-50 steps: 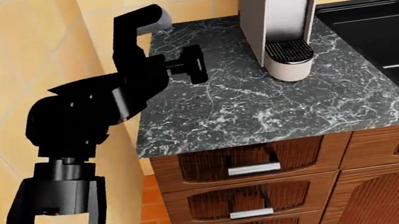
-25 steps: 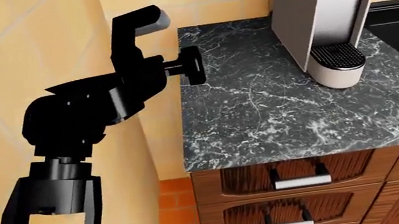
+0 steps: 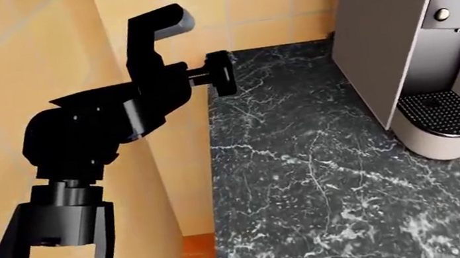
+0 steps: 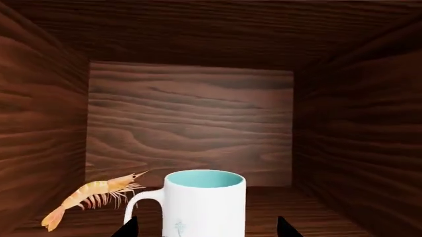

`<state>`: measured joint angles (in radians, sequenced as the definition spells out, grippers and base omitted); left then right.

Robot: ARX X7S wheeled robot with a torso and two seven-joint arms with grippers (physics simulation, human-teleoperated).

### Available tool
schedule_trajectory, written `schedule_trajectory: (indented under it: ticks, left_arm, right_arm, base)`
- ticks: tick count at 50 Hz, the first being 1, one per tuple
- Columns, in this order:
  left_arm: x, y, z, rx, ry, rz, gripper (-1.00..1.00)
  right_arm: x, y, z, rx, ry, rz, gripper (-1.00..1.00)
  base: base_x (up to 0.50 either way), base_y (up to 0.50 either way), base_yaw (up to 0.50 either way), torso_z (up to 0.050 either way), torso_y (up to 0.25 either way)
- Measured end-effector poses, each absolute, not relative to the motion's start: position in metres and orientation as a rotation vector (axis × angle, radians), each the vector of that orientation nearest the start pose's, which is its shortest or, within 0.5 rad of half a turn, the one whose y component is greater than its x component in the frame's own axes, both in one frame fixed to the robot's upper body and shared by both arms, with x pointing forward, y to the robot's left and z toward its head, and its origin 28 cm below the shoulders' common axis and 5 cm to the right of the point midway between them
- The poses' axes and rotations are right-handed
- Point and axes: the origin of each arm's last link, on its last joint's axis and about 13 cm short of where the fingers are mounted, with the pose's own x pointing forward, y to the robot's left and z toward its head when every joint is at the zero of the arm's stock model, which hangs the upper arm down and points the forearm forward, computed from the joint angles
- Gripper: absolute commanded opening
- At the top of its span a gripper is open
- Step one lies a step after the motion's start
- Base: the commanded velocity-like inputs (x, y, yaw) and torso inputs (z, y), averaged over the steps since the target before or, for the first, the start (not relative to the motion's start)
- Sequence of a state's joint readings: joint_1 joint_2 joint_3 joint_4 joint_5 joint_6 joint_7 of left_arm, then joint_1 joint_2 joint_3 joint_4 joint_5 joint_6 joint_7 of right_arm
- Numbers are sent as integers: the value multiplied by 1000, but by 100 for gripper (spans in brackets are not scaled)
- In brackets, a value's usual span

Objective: Pick the mug from the cabinet, place it under the coffee machine dispenser, and press the start button.

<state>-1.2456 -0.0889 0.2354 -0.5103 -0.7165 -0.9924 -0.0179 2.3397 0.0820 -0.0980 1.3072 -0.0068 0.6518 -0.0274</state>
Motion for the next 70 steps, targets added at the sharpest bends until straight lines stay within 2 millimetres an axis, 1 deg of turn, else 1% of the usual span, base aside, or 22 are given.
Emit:
schedule_trajectory:
  ticks: [8,17,18,27,33,40,50,56,62,70]
  left_arm:
    - [382,170,254,-228,318,-479,100]
    - [382,171,258,-235,310,-477,100]
    - [382,171,259,-236,308,-477,100]
    - [381,172,264,-243,292,-470,100]
    - [381,172,267,-246,284,-466,100]
    - [381,172,267,-248,281,-462,100]
    - [382,173,266,-250,284,-456,100]
    - [382,173,265,-250,286,-454,100]
    - [383,173,264,-250,287,-453,100]
    - [383,173,263,-248,290,-451,100]
  right_arm:
    - [322,-137,556,-51,-350,-130,100]
    - [328,-137,547,3,-305,-103,100]
    - [329,-137,546,14,-299,-94,-100]
    - [327,-142,546,70,-296,-79,-100]
    - [329,-141,545,129,-310,-30,-100]
    - [326,-140,552,145,-405,6,-100]
    - [298,-139,575,122,-625,-2,-100]
    - [281,-139,582,108,-711,-10,-100]
    - [264,-136,582,88,-742,-11,-100]
    - [249,-132,572,68,-719,-10,-100]
  base:
    - [474,0,0,0,2]
    - [0,0,0,0,0]
    - [0,0,0,0,0]
    - [0,0,0,0,0]
    - [0,0,0,0,0]
    - [0,0,0,0,0]
    - [0,0,0,0,0]
    - [0,0,0,0,2]
    - [0,0,0,0,0]
    - [0,0,0,0,0]
